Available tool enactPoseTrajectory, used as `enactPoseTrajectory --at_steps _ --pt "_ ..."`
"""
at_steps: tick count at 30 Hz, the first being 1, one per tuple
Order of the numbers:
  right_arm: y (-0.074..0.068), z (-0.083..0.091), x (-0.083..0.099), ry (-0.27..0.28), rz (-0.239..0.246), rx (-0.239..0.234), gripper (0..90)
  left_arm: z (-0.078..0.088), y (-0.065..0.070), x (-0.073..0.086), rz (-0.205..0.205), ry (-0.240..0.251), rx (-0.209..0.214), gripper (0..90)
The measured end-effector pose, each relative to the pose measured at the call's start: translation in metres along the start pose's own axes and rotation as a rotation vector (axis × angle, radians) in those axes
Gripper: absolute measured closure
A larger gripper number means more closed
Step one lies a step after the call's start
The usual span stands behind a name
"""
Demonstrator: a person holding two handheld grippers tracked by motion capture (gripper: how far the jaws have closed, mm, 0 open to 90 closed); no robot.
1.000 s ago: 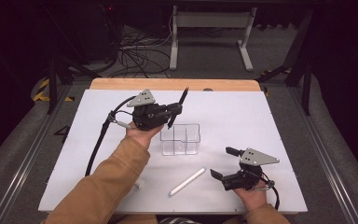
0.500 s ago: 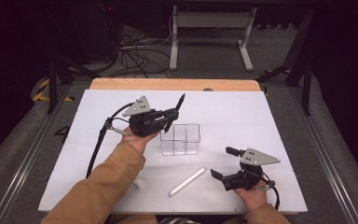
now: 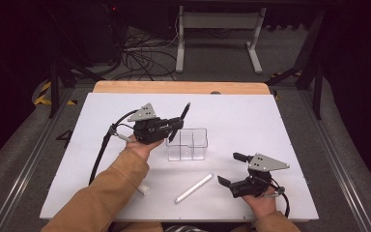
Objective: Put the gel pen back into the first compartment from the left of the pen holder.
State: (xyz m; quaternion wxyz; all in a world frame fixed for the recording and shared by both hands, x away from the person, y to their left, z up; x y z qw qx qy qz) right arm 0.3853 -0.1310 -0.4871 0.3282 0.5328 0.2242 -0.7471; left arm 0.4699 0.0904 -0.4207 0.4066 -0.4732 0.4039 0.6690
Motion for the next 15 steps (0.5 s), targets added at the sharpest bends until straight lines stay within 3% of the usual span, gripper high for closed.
enactPoseTrajectory --at_steps 15 --pt "-0.002 0.000 -0.001 0.005 0.001 -0.011 0.1 -0.004 -0.001 0.015 0.032 -0.079 -0.010 78.6"
Point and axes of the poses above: each handheld gripper's, and its own axes: z roughly backward along the jaws, x roughly out of its underside, y roughly to its right, the point moved 8 cm from there along -z, roughly forward along the jaws, and after that the axes turned 9 degrees about x, right-handed, at the moved point
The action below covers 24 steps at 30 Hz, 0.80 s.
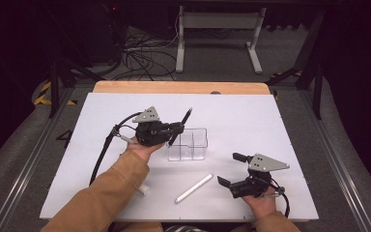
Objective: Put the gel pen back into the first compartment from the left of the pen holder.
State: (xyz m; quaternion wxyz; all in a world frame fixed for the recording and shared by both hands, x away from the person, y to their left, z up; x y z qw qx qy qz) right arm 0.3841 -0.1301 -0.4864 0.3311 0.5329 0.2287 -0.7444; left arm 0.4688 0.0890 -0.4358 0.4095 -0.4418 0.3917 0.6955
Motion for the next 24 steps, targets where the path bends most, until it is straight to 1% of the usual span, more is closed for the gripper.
enactPoseTrajectory --at_steps 1,2,4,6,7,9,11,12,13,14,15,16,18,19,20,22,23,24 --pt "0.000 0.000 0.000 0.001 0.000 0.000 0.1 0.001 -0.002 0.000 -0.018 -0.009 -0.008 78.7" --pt "0.000 0.000 0.000 0.001 0.000 0.000 0.1 0.000 0.000 0.001 -0.008 -0.006 -0.003 78.7" --pt "0.000 0.000 0.000 0.001 0.000 -0.001 0.1 0.000 0.000 0.002 -0.009 -0.011 -0.004 78.5" --pt "0.000 0.000 0.000 0.002 0.000 -0.001 0.2 0.001 0.001 0.002 -0.022 -0.023 -0.006 78.2" --pt "0.000 0.000 0.000 0.004 -0.001 -0.002 0.1 0.001 0.002 0.002 -0.022 -0.024 -0.009 76.5" --pt "0.000 0.000 -0.001 0.005 -0.001 -0.001 0.1 0.003 0.001 0.001 -0.022 -0.022 -0.021 64.3" --pt "0.000 0.001 -0.001 0.008 -0.001 -0.002 0.1 0.007 0.000 -0.001 -0.029 -0.026 -0.046 52.8" --pt "0.000 0.001 -0.001 0.009 0.000 0.000 0.1 0.009 0.000 -0.002 -0.024 -0.021 -0.049 47.3" --pt "0.000 0.001 -0.001 0.010 -0.001 0.001 0.1 0.013 0.000 -0.004 -0.032 -0.023 -0.060 43.4" --pt "0.000 0.001 -0.001 0.011 -0.003 0.002 0.1 0.016 -0.001 -0.005 -0.034 -0.022 -0.074 38.7" --pt "0.000 0.001 -0.001 0.011 -0.004 0.002 0.1 0.020 0.000 -0.007 -0.033 -0.020 -0.077 33.0" --pt "0.000 0.001 -0.001 0.011 -0.004 0.002 0.1 0.023 0.000 -0.008 -0.027 -0.016 -0.084 29.6" --pt "0.000 0.001 -0.001 0.012 -0.003 0.003 0.1 0.031 0.000 -0.010 -0.039 -0.018 -0.105 23.7" --pt "0.000 0.001 -0.002 0.012 -0.004 0.003 0.1 0.033 0.002 -0.011 -0.040 -0.015 -0.095 21.9" --pt "0.000 0.001 -0.002 0.014 -0.004 0.005 0.1 0.037 0.002 -0.013 -0.056 -0.016 -0.099 21.7" --pt "0.001 0.002 -0.003 0.020 -0.002 0.006 0.1 0.042 0.005 -0.014 -0.058 -0.017 -0.092 19.3" --pt "0.001 0.002 -0.003 0.022 -0.005 0.009 0.2 0.044 0.008 -0.015 -0.053 -0.011 -0.082 19.0" --pt "0.002 0.003 -0.004 0.029 -0.006 0.009 0.3 0.047 0.008 -0.017 -0.060 -0.010 -0.083 18.1"
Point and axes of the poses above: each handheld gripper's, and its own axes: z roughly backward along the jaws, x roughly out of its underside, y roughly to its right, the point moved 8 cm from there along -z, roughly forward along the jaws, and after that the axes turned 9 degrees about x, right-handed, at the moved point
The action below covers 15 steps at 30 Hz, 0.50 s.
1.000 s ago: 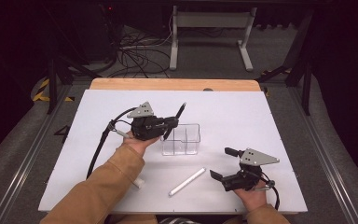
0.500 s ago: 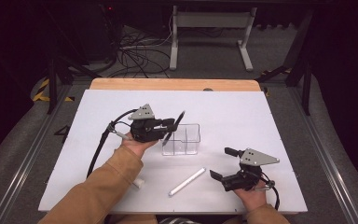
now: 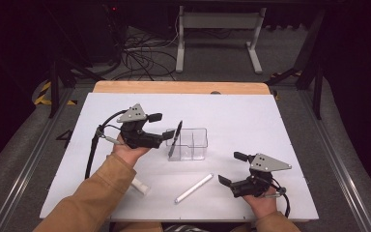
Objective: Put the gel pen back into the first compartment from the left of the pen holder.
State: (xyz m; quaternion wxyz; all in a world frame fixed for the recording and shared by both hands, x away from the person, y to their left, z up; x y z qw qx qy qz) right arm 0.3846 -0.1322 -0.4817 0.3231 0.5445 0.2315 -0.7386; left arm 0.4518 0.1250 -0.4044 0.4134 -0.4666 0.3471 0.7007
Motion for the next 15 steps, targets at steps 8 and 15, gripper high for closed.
enactPoseTrajectory --at_steps 8,15 --pt "0.000 0.002 -0.003 0.014 0.001 -0.002 1.5 0.013 0.010 -0.005 0.015 0.012 0.030 11.9" --pt "-0.001 0.004 -0.006 0.021 -0.001 -0.008 4.9 0.018 0.019 -0.005 0.003 -0.014 0.031 10.1"
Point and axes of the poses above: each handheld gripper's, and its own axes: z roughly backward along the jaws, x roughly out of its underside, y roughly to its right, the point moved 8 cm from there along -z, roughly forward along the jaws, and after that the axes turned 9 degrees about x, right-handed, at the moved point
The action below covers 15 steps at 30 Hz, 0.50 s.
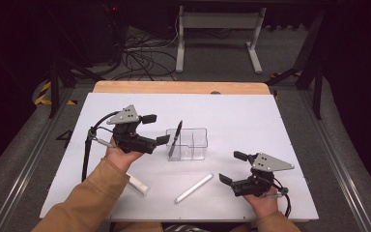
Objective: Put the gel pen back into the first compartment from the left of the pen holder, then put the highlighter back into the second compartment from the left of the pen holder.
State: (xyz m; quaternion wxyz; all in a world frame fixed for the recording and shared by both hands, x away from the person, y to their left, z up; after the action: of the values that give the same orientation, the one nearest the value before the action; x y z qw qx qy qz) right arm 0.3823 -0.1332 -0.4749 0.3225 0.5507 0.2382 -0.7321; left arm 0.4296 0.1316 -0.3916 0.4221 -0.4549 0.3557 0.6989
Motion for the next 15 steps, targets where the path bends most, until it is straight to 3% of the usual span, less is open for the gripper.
enactPoseTrajectory --at_steps 8,15 --pt "-0.002 0.001 -0.001 -0.002 0.004 -0.016 6.3 0.000 0.025 0.004 0.028 -0.077 0.019 7.1" --pt "0.002 0.005 -0.004 0.010 0.006 0.007 5.2 -0.007 0.050 0.011 0.026 -0.140 0.050 6.7"
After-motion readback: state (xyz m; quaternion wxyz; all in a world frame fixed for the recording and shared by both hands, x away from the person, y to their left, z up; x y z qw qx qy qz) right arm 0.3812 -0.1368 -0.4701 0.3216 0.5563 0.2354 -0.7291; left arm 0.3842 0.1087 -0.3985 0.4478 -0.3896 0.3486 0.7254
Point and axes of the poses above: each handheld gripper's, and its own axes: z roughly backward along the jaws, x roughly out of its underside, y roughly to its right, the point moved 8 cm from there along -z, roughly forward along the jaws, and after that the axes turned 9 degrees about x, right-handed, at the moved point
